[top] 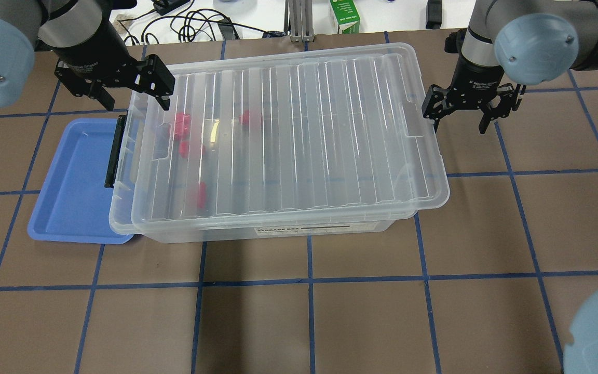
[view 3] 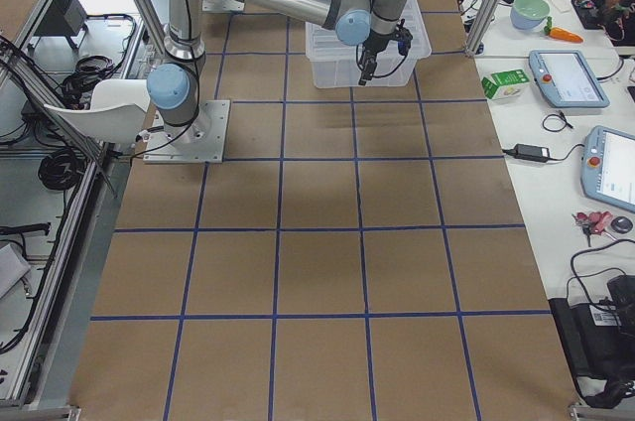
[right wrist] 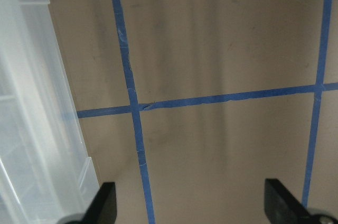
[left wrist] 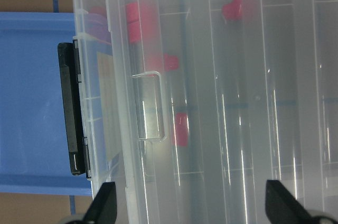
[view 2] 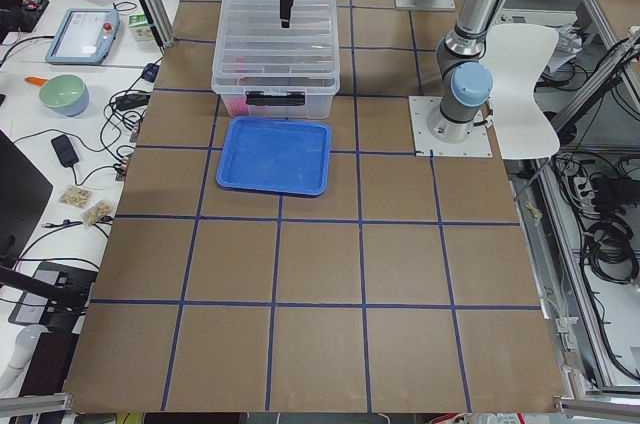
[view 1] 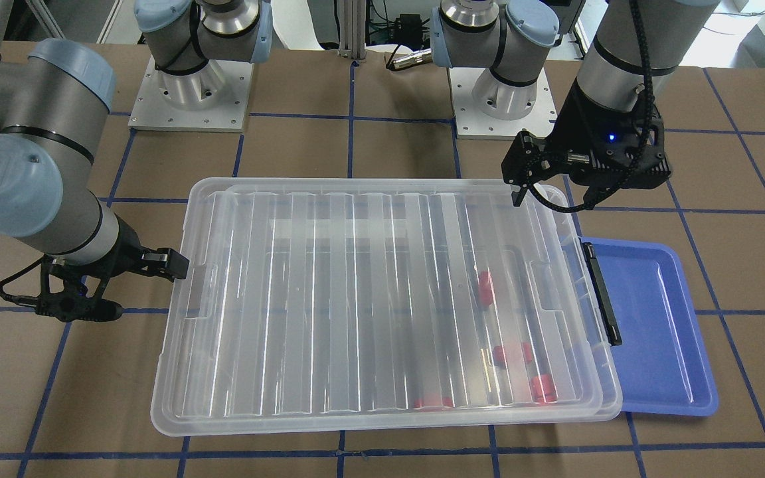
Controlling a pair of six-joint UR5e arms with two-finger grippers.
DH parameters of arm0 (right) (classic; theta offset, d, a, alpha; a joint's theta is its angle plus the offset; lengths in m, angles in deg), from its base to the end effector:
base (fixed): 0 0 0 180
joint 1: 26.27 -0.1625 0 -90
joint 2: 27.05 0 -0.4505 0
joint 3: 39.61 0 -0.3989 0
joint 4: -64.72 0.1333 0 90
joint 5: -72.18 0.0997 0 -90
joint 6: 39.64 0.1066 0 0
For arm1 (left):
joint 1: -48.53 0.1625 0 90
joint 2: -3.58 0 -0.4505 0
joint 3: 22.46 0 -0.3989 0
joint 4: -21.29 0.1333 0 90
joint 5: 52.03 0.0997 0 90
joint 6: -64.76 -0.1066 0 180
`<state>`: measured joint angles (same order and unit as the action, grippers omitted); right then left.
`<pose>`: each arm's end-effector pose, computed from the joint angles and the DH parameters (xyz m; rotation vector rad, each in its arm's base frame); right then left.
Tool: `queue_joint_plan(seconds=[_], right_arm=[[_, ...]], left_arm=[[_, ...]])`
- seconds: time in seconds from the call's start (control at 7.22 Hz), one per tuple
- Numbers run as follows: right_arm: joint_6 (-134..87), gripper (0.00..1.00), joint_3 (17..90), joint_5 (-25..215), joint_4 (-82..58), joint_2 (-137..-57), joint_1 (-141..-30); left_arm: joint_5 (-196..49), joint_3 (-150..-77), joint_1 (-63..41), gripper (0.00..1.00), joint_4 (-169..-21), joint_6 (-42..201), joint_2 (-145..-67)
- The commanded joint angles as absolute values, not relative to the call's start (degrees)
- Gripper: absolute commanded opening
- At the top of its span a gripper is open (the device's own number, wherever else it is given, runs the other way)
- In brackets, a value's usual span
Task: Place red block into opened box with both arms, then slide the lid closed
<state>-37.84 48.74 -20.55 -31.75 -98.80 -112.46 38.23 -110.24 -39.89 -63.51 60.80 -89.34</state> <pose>0.0879 -0.6100 0.3540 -0.1445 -3.0816 -0.2747 -0.1182 -0.5330 0.5091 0.0647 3.1302 -0.1225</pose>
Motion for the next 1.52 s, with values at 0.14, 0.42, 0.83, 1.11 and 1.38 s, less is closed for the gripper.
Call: queue_joint_plan(seconds=[0.14,0.42,0.83,1.11,1.38], right_arm=[[-37.88,1.00,45.74,-20.80,-30.74,-100.87,-112.49],[-37.63,1.00,45.81,-19.59,-26.02,-108.66,-112.66],[-33.32,1.00,46.52,-17.38,-15.48,-117.04,-113.01],[-33.14,1.00,47.04,-17.38,-14.56,-120.03,-113.89],[-31.39,1.00,49.41,-18.34,-15.35,-120.39,-115.56]], left_arm=[[38.23,-110.26,-39.89,1.00,-63.52,60.80,-89.32],[38.23,-110.35,-39.89,1.00,-64.04,60.80,-89.06],[38.41,-109.82,-39.98,1.00,-65.36,60.71,-88.97],[38.41,-109.56,-40.07,1.00,-66.60,60.45,-88.45],[38.41,-109.55,-40.15,1.00,-66.42,60.45,-88.62]])
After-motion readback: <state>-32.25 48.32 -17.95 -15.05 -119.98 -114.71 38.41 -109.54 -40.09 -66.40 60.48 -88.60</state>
